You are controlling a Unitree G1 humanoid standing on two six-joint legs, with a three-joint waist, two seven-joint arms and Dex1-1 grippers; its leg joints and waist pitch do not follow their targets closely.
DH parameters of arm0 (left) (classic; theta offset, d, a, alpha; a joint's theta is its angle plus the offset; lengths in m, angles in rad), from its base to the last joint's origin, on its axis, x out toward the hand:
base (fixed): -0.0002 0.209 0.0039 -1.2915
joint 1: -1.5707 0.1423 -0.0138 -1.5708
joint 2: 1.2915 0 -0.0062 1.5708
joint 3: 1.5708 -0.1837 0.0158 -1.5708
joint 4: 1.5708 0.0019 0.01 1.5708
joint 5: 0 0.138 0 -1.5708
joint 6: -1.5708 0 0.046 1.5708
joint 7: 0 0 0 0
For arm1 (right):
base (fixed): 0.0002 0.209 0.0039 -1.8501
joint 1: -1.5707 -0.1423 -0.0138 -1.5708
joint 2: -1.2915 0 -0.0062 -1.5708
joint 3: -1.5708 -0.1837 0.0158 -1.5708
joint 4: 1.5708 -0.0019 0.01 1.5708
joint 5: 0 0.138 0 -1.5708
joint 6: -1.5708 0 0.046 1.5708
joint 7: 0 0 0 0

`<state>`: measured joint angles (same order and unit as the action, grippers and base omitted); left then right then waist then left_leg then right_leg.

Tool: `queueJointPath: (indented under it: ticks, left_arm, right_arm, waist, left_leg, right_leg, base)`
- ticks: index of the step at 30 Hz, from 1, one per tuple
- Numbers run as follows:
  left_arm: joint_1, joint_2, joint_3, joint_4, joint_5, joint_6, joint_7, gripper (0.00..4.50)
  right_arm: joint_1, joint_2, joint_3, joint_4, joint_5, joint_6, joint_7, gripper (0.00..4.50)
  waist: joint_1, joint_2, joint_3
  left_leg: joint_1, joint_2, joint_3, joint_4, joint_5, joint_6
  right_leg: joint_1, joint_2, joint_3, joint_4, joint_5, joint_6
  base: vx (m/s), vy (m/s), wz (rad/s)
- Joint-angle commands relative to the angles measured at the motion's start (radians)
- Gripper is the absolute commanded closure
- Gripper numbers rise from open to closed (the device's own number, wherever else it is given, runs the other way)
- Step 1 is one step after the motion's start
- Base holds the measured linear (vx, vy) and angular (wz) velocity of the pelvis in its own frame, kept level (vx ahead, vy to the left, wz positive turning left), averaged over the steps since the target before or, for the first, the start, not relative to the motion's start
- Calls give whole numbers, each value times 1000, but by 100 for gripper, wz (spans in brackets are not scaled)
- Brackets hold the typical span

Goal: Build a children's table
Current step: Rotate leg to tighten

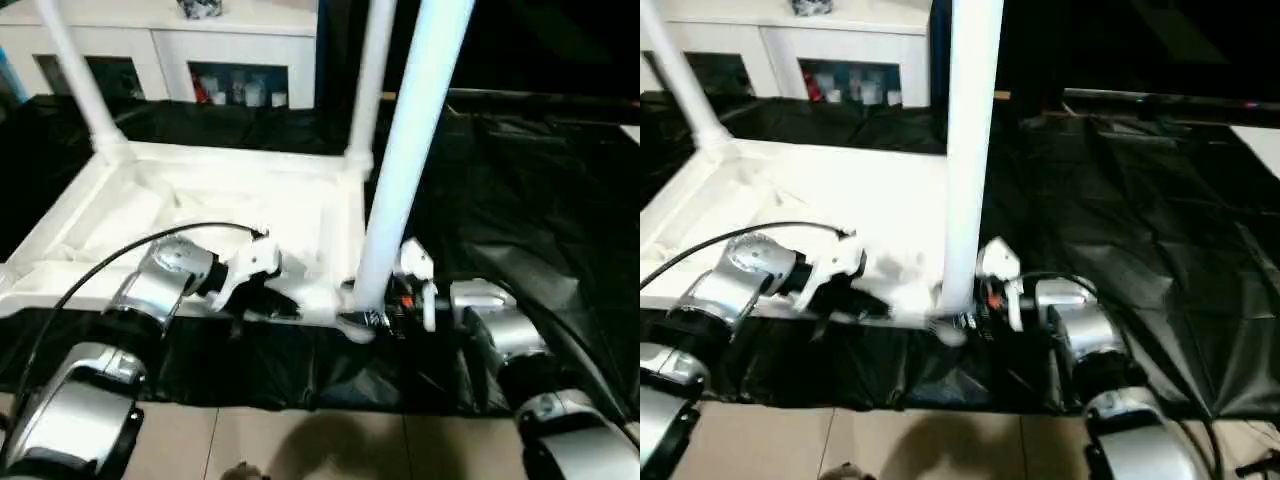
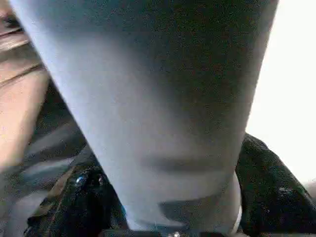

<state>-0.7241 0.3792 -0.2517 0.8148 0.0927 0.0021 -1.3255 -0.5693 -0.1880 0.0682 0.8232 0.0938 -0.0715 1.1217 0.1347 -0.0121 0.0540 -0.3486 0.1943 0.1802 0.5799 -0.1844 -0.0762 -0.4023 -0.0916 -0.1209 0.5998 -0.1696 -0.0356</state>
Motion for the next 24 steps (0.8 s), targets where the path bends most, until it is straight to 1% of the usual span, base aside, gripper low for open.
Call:
queueJointPath:
  ticks: [1,2,3,4,5,6,7,8,9,10,11,12,13,14,16,17,18,20,21,22,23,24]
  left_arm:
    - [-31,-60,22,10,-14,29,119,450]
    - [-34,-68,23,13,-13,32,133,450]
    - [-39,-87,25,15,-13,42,160,450]
    - [-44,-108,27,17,-10,50,192,450]
    - [-49,-128,28,21,-6,59,230,450]
    - [-54,-165,29,29,0,72,291,450]
    - [-55,-172,30,30,1,74,302,450]
    - [-57,-196,30,36,6,83,341,450]
    - [-56,-203,30,36,7,86,350,450]
    - [-56,-209,31,36,8,88,357,450]
    - [-56,-224,20,37,28,85,395,450]
    - [-56,-224,20,37,28,85,395,450]
    - [-54,-225,20,33,24,87,389,450]
    - [-53,-219,19,32,21,86,378,450]
    - [-52,-213,20,31,22,84,373,450]
    - [-50,-204,21,32,23,79,364,450]
    - [-47,-196,22,29,19,70,347,450]
    - [-42,-185,22,25,13,60,324,450]
    - [-35,-168,19,17,5,42,283,450]
    - [-32,-160,18,13,1,36,264,450]
    - [-24,-139,13,3,-8,20,214,450]
    - [-24,-139,13,3,-8,20,214,450]
  right_arm:
    - [-29,63,8,26,1,-27,-113,180]
    - [-34,69,-2,39,0,-33,-152,181]
    - [-47,84,-27,66,-1,-34,-241,181]
    - [-60,99,-49,96,-7,-38,-344,181]
    - [-70,112,-66,120,-15,-44,-431,181]
    - [-84,130,-77,160,-39,-57,-564,181]
    - [-87,133,-79,168,-43,-59,-588,182]
    - [-97,150,-92,196,-50,-61,-667,182]
    - [-100,157,-97,204,-48,-59,-681,182]
    - [-102,163,-101,210,-46,-58,-693,182]
    - [-106,182,-87,228,-68,-83,-723,147]
    - [-106,182,-87,228,-68,-83,-723,126]
    - [-106,196,-80,235,-71,-109,-702,112]
    - [-109,200,-82,236,-65,-117,-682,112]
    - [-115,202,-84,245,-60,-129,-676,90]
    - [-122,197,-80,252,-62,-140,-672,90]
    - [-127,191,-78,256,-63,-146,-660,68]
    - [-129,181,-75,254,-63,-152,-638,68]
    - [-131,165,-75,249,-53,-158,-583,68]
    - [-132,159,-76,246,-46,-160,-555,68]
    - [-132,141,-75,238,-31,-167,-469,68]
    - [-132,141,-75,238,-31,-167,-469,68]
  waist:
    - [-4,-6,-62]
    - [-10,-6,-60]
    - [-16,-6,-64]
    - [-18,-3,-67]
    - [-22,-1,-67]
    - [-25,2,-70]
    - [-27,1,-71]
    - [-26,-1,-72]
    - [-27,2,-73]
    - [-26,0,-74]
    - [-26,0,-74]
    - [-26,1,-74]
    - [-25,-1,-73]
    - [-25,2,-71]
    - [-25,1,-70]
    - [-25,2,-70]
    - [-26,1,-69]
    - [-27,1,-70]
    - [-29,-1,-70]
    - [-31,0,-71]
    - [-31,1,-71]
    - [-30,1,-72]
  left_leg:
    - [5,46,-19,-74,-231,15]
    - [5,46,-17,-74,-225,16]
    - [5,46,-18,-73,-218,14]
    - [5,46,-18,-72,-196,13]
    - [3,46,-18,-72,-185,11]
    - [4,45,-17,-70,-170,12]
    - [3,44,-14,-68,-154,9]
    - [3,42,-13,-67,-147,18]
    - [-1,40,-12,-65,-130,28]
    - [-1,39,-11,-64,-122,41]
    - [-3,39,-11,-64,-118,46]
    - [-3,39,-10,-63,-115,55]
    - [-4,38,-9,-63,-119,62]
    - [-2,39,-9,-64,-139,63]
    - [-1,41,-10,-66,-159,61]
    - [0,41,-10,-66,-162,59]
    - [0,42,-11,-67,-166,58]
    - [-1,42,-11,-67,-169,59]
    - [-3,41,-11,-66,-162,63]
    - [-6,42,-12,-65,-152,73]
    - [-6,44,-11,-63,-144,83]
    - [-7,44,-10,-62,-138,87]
  right_leg:
    - [53,-88,63,-91,-453,-128]
    - [48,-87,66,-93,-447,-125]
    - [49,-87,65,-89,-427,-133]
    - [50,-87,67,-85,-382,-144]
    - [49,-84,68,-79,-349,-154]
    - [52,-81,67,-74,-290,-171]
    - [50,-80,68,-69,-255,-180]
    - [54,-79,67,-69,-227,-190]
    - [56,-78,68,-64,-190,-199]
    - [58,-77,67,-62,-163,-204]
    - [59,-76,67,-60,-151,-207]
    - [59,-77,67,-61,-142,-207]
    - [61,-77,66,-62,-149,-208]
    - [59,-78,66,-66,-179,-205]
    - [60,-79,66,-70,-214,-196]
    - [59,-79,66,-71,-218,-195]
    - [59,-78,66,-70,-221,-195]
    - [60,-79,66,-70,-220,-195]
    - [61,-79,67,-67,-203,-200]
    - [65,-77,66,-63,-182,-206]
    - [65,-76,65,-60,-159,-216]
    - [65,-76,65,-58,-148,-220]
  base:
    - [0,0,0]
    - [0,0,0]
    - [0,0,0]
    - [0,0,0]
    - [0,0,0]
    - [0,0,0]
    - [0,0,0]
    - [0,0,0]
    - [0,0,0]
    - [0,0,0]
    - [0,0,0]
    - [0,0,0]
    - [0,0,0]
    - [0,0,0]
    - [0,0,0]
    - [0,0,0]
    - [0,0,0]
    - [0,0,0]
    - [0,0,0]
    - [0,0,0]
    - [0,0,0]
    - [0,0,0]
